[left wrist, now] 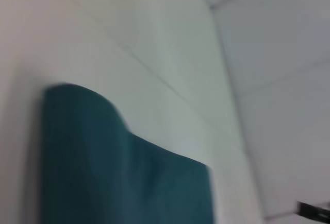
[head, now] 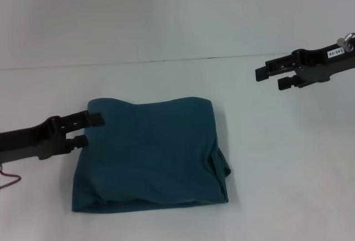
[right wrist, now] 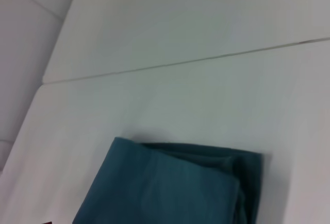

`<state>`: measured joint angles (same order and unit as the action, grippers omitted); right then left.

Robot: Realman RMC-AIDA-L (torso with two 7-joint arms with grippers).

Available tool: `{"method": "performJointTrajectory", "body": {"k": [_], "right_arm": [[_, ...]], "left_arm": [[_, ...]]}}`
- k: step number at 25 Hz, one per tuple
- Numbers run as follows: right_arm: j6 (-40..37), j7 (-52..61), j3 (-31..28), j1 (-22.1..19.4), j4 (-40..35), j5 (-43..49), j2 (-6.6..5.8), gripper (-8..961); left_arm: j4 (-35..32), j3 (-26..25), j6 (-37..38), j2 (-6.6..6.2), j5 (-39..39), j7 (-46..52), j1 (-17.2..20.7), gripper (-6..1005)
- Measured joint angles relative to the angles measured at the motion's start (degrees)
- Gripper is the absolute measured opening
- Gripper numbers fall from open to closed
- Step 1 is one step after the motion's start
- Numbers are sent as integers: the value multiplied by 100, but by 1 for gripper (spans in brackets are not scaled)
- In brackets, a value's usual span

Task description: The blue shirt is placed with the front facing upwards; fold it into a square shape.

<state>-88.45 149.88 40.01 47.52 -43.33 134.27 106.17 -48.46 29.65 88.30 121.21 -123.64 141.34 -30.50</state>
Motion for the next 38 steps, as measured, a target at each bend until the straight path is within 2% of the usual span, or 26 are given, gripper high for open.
{"method": "performJointTrajectory", "body": {"k": [5,9,10,12,14,17,20,23,25,31,38], "right_arm": [[-118,-304,0,-66,14,-222,23,884],[-317,-837,-1,-208,17,-838,46,884],[-399,-1069,2,-245,17,-1044,47,884],[-651,-1854,25,-331,3,-1489,79,884],[-891,-2994,30,-499,-73,-1740,215,884],[-856,-4415,22,-900,-267,-1807,668,884],[-642,-5123,60,-1263,-423,-1672,1067,884],[-766,-5653,75,-1512,-403,-1613,1276,884],[-885,-5959,94,-1650,-180,-1626,1324,884],[-883,-6799,138,-1810,859,-1491,1316,885],[-752,-6910,190,-1717,1358,-1466,1340,885]], "left_arm": [[115,-319,742,-39,152,-537,56,911],[115,-502,1021,-40,179,-1166,116,953],[111,-609,1261,-42,185,-1936,164,963],[78,-624,1515,-46,162,-2645,196,961],[53,-615,1757,-24,128,-3509,282,959],[63,-581,1813,67,101,-4177,492,956],[71,-570,1882,158,64,-4646,704,953],[54,-572,2028,223,59,-5093,867,950],[70,-564,2087,247,24,-5332,945,948],[363,-556,2123,285,-449,-6609,1086,942],[657,-549,1925,303,-517,-7409,1052,935]]}}
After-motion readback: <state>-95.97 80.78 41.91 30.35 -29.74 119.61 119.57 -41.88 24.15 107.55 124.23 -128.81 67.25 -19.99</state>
